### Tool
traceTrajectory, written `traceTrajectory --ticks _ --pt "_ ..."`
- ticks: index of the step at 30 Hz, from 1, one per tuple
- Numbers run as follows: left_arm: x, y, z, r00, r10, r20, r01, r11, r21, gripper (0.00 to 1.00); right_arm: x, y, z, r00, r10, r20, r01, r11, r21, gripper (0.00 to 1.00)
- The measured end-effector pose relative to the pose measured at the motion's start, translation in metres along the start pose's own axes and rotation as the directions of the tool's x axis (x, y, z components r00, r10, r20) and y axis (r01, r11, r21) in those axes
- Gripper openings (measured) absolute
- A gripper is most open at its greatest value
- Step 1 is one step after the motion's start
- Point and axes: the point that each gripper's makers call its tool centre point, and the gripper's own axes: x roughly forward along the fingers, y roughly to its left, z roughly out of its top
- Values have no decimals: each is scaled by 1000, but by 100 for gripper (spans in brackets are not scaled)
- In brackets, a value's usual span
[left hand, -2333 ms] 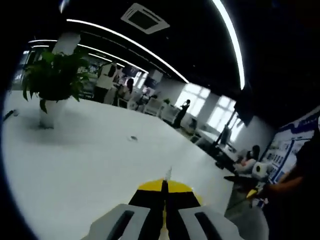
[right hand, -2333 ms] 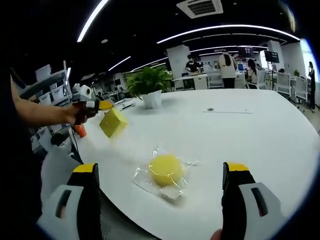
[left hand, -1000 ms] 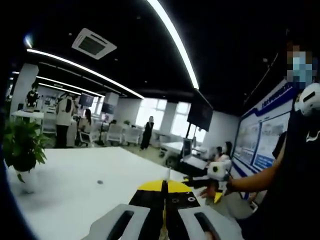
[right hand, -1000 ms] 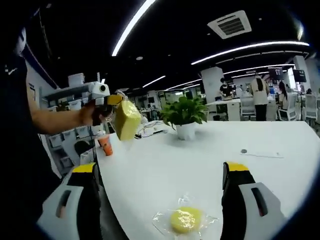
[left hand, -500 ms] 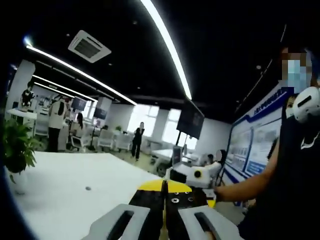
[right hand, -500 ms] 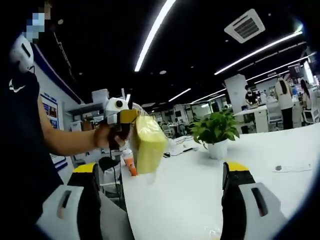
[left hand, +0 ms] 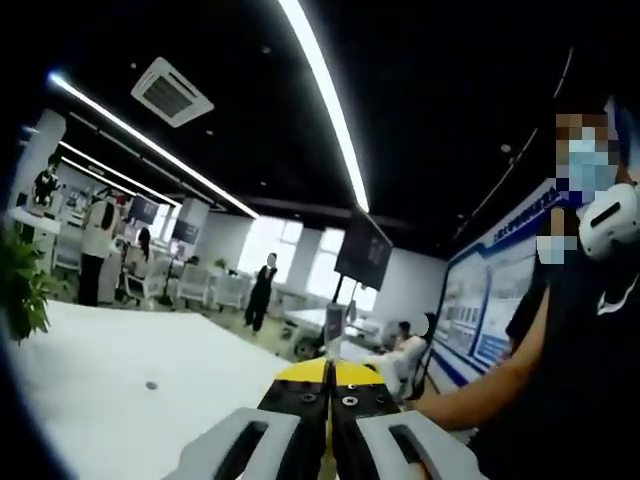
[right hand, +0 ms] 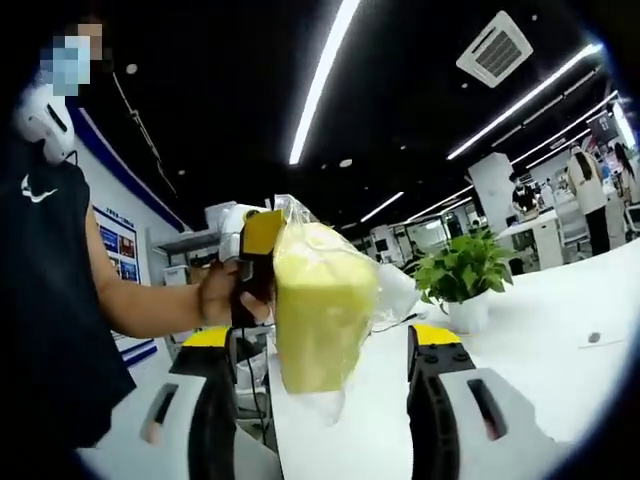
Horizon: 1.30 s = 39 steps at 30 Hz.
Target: Compare the silicone blocks by pressing each to a similar depth, holding the contact briefly, and releasing to observe deformation and rebound differences across the visible hardness samples.
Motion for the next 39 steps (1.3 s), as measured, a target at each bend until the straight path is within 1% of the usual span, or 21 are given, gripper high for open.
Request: traceTrajectory --ticks 4,6,8,9,10,12,15,16,17,19,20,23,24,26,28,29,30,32,34,35,39 --pt "0 -2 0 1000 -6 4 6 1000 -5 0 2 0 0 1000 -2 15 2 1000 14 46" --pt "0 -4 1 1000 -8 6 8 1000 -10 0 5 3 1 1000 3 30 -4 999 31 42" --pt "-3 -4 0 1000 -6 3 6 1000 -11 0 7 5 2 999 2 37 -4 999 33 33" --pt "-4 -5 0 1000 -5 -1 5 1000 -8 0 7 7 2 999 14 33 -15 999 36 28" --pt "-5 -5 0 1000 -3 -2 3 1000 -2 0 8 8 0 1000 16 23 -16 999 37 26" --pt "-11 -3 -4 1000 17 -21 -17 1000 6 0 9 8 -4 1000 17 -10 -16 1000 23 23" --pt "-22 0 -12 998 40 -51 -38 999 28 0 9 12 -16 995 36 -89 -30 997 71 17" --pt "-24 -1 -13 998 44 -51 -42 999 33 0 11 16 -19 992 51 -111 -40 994 99 15" --pt "-26 0 -12 998 46 -48 -45 999 26 0 12 18 -18 991 57 -117 -44 993 109 13" --pt "-31 -3 -11 998 47 -37 -46 998 36 0 16 22 -17 989 68 -132 -53 992 116 9" --pt "-32 -2 -11 998 53 -38 -52 998 35 0 18 24 -19 986 72 -152 -52 990 130 8" --pt "-38 1 -12 997 70 -35 -69 997 29 0 22 26 -21 979 88 -185 -66 990 122 5" --pt "-41 2 -12 996 85 -40 -83 995 48 0 23 27 -23 974 94 -206 -70 990 120 4" --pt "-45 5 -12 995 95 -37 -93 995 45 0 26 28 -25 969 105 -224 -80 990 116 3" --pt "-49 6 -11 995 100 -16 -99 994 50 0 29 30 -24 967 113 -229 -87 989 119 2" --pt "-51 5 -10 995 100 -8 -100 995 32 0 31 32 -25 965 119 -235 -92 988 121 2" --pt "-53 4 -12 995 100 -17 -101 994 -31 0 32 32 -28 961 126 -247 -99 988 118 2" --pt "-57 13 -15 989 140 -38 -140 990 16 0 34 34 -34 955 139 -262 -114 987 109 2" --pt "-58 17 -17 987 158 -42 -156 987 45 0 36 30 -38 953 140 -269 -107 985 133 2" --pt "-58 16 -17 987 157 -42 -154 987 54 0 37 29 -38 953 140 -268 -110 986 123 2" --pt "-59 17 -12 987 159 -11 -159 986 41 0 39 31 -31 950 151 -273 -119 985 128 1"
